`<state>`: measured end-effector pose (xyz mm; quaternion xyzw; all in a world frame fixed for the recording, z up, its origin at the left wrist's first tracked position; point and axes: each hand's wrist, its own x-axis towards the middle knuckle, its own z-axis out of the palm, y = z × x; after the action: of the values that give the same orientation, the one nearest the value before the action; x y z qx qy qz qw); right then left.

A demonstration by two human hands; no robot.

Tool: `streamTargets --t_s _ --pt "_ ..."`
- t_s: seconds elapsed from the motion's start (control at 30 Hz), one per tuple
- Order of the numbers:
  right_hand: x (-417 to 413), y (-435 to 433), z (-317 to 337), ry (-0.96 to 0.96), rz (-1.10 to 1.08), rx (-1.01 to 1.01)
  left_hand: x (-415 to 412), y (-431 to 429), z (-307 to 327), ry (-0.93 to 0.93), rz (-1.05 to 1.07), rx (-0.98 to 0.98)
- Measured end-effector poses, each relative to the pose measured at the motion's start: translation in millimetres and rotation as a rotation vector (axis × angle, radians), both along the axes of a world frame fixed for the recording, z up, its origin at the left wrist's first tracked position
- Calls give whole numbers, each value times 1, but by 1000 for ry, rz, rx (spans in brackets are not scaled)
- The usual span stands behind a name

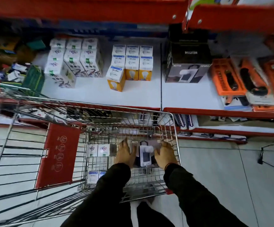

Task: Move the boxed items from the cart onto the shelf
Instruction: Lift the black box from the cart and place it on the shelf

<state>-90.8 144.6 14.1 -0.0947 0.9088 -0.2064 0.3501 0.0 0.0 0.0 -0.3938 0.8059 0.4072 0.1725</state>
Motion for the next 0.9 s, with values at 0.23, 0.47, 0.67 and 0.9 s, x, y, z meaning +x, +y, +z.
streamTargets --t_s 0.23,0.47,0.67,0.9 --pt "2 -1 -49 -124 -68 75 -4 8 -65 -199 115 220" --pt "5 1 -47 -111 -137 56 5 11 -68 -95 265 192" --pt "13 -2 -2 18 -144 1 21 7 -24 118 391 139" --pt "14 7 68 188 -260 -324 32 6 50 426 478 130"
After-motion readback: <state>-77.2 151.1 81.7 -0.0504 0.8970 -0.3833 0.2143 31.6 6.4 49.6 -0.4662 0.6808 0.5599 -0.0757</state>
